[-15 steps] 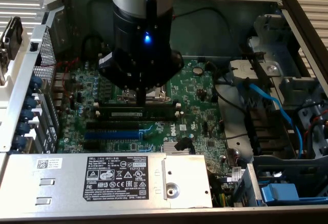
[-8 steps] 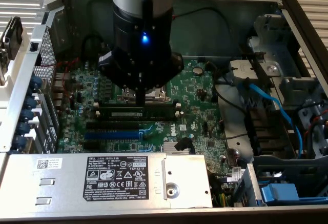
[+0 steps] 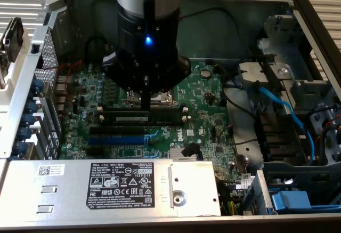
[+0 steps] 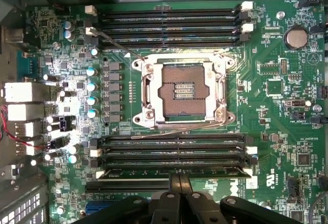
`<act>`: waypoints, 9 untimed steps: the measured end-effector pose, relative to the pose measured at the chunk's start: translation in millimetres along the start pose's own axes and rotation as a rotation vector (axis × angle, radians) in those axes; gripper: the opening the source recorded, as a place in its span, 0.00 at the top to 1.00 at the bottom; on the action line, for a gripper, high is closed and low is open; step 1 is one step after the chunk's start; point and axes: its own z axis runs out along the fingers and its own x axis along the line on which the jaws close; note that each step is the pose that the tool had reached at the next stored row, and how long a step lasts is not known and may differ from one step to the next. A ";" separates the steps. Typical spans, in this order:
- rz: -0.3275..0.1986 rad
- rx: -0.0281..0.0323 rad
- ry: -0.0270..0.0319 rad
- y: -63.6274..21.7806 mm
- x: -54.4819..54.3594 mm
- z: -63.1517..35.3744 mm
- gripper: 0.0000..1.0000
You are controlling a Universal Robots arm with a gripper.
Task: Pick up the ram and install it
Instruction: 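Press down the ram until it locks into place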
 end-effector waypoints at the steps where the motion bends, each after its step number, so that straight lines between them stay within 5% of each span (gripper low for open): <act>1: 0.004 0.0000 0.0000 0.0 0.0 0.0 0.90; 9: 0.007 -0.0001 0.0001 0.0 0.0 0.0 0.90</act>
